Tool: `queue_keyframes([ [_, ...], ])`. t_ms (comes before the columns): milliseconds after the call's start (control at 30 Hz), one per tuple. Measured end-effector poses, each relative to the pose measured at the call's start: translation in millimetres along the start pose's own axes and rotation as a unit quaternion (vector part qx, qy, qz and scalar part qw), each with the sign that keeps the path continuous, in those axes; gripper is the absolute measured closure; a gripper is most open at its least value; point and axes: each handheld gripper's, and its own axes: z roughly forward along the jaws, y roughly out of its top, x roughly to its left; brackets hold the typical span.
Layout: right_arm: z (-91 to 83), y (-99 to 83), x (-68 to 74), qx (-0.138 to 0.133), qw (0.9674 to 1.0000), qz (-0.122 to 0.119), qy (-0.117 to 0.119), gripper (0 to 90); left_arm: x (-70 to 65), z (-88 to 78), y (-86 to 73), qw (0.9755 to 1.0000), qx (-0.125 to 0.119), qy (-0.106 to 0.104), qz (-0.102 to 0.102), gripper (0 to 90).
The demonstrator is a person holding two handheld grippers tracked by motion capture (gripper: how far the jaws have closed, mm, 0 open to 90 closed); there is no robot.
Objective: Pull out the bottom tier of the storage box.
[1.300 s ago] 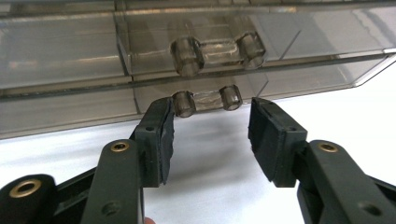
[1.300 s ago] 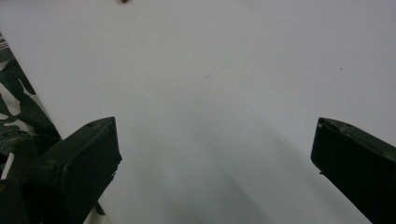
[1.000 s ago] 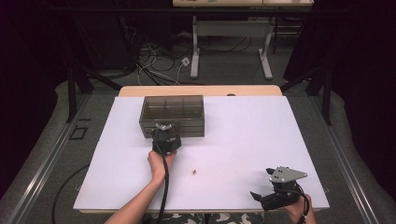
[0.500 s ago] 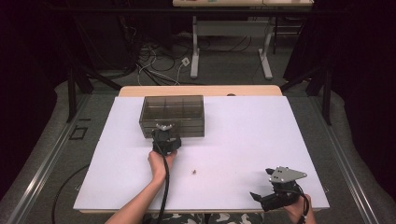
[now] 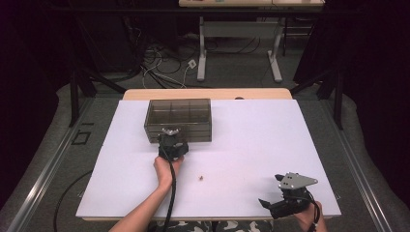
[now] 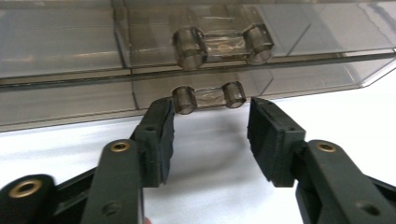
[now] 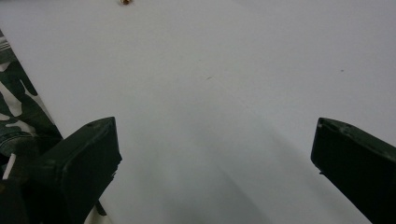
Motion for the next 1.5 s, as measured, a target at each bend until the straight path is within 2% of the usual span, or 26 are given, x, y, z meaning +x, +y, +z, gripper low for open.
queue_keyframes([
  [67,-0.1,-0.2,-0.1,-0.001,1.0,0.002,0.002,0.5,-0.5,-0.4,-0.1,1.0,0.003,0.004,0.003,48.6],
  [267,0.5,-0.2,-0.2,0.001,1.0,0.0,0.001,0.5,-1.9,-0.7,-0.4,0.9999,-0.002,0.013,-0.005,46.5],
  [433,-0.1,0.0,0.1,0.0,1.0,0.001,0.0,0.5,-8.0,1.3,-1.0,0.9998,0.0,0.02,-0.004,42.8],
  [667,-0.4,-0.2,0.3,0.0,1.0,0.002,0.002,0.4,-9.8,2.3,-1.5,0.9993,-0.007,0.033,-0.014,50.0],
  [767,0.0,-0.3,0.1,0.001,1.0,0.002,0.001,0.5,-8.8,2.1,-1.4,0.9992,-0.007,0.037,-0.011,52.4],
  [1000,0.2,-0.2,-0.2,0.002,1.0,0.001,0.002,0.5,-5.9,1.2,-2.1,0.9994,-0.009,0.028,-0.019,55.8],
  [1500,0.3,-0.4,-0.2,0.002,1.0,0.003,0.002,0.5,-3.7,0.7,-2.9,0.9993,-0.016,0.017,-0.029,56.3],
])
